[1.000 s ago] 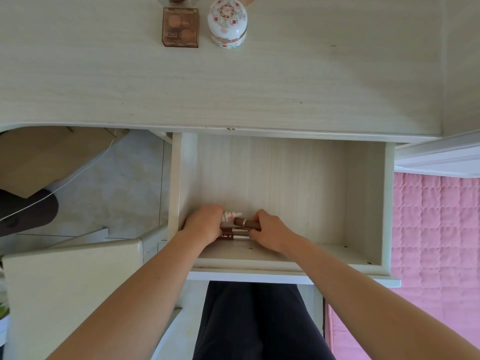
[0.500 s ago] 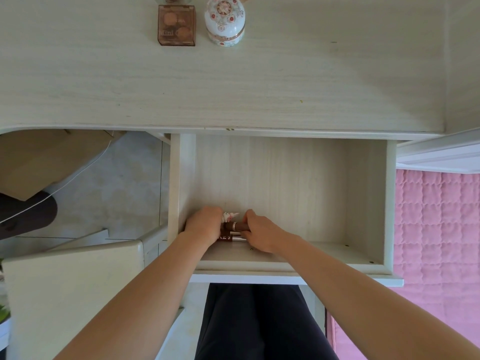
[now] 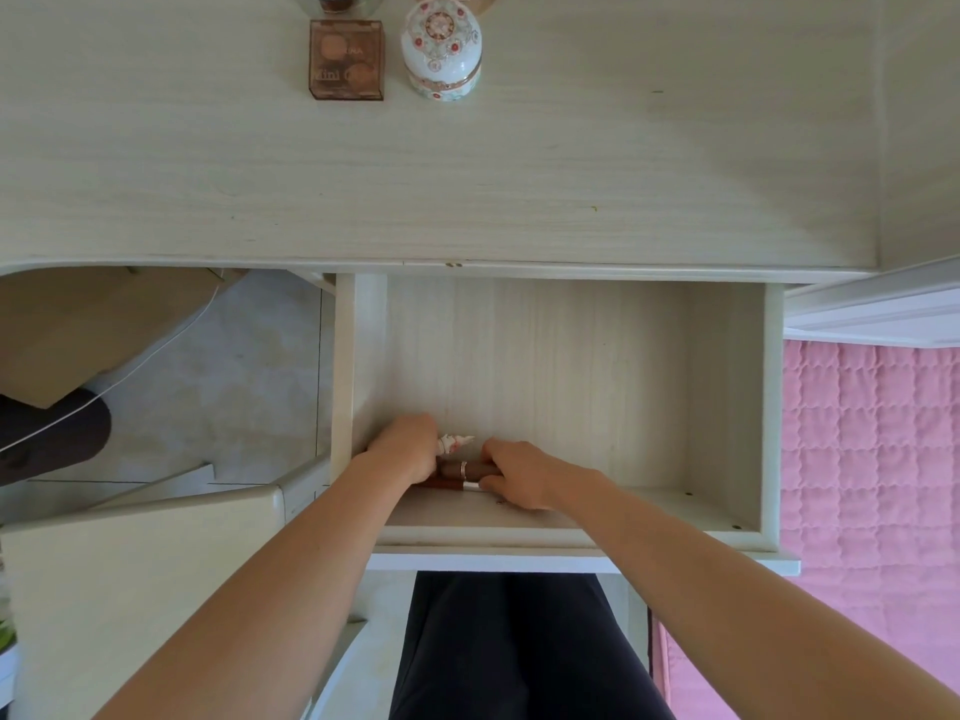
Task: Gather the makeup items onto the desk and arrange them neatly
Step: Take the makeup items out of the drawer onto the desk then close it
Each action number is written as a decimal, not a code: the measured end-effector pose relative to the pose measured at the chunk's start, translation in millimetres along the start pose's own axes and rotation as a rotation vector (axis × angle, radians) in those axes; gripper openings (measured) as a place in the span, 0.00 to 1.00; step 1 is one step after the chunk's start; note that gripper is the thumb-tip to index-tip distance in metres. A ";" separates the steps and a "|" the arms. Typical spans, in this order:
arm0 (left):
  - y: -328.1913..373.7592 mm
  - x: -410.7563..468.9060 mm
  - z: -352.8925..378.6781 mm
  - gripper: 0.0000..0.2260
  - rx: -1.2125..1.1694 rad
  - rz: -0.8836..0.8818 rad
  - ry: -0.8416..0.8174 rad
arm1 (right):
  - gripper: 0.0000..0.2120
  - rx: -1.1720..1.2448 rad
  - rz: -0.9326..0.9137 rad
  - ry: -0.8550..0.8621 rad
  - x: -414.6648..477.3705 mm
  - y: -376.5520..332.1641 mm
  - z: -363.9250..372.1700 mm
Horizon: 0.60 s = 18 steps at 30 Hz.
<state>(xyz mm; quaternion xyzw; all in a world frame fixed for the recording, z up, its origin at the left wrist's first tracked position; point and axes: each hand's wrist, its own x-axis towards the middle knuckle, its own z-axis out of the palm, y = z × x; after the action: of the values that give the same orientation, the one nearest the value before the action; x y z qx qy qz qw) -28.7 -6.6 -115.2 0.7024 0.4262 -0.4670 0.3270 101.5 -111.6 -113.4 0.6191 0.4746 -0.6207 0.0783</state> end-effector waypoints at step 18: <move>1.1 -6.6 2.5 0.06 0.092 0.032 0.001 | 0.06 -0.148 0.004 -0.106 -14.6 9.2 -16.4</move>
<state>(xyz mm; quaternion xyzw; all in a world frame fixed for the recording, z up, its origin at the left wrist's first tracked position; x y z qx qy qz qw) -29.9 -11.1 -109.8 0.7237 0.3932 -0.4802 0.3017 122.4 -112.5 -102.1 0.5789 0.5132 -0.6156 0.1499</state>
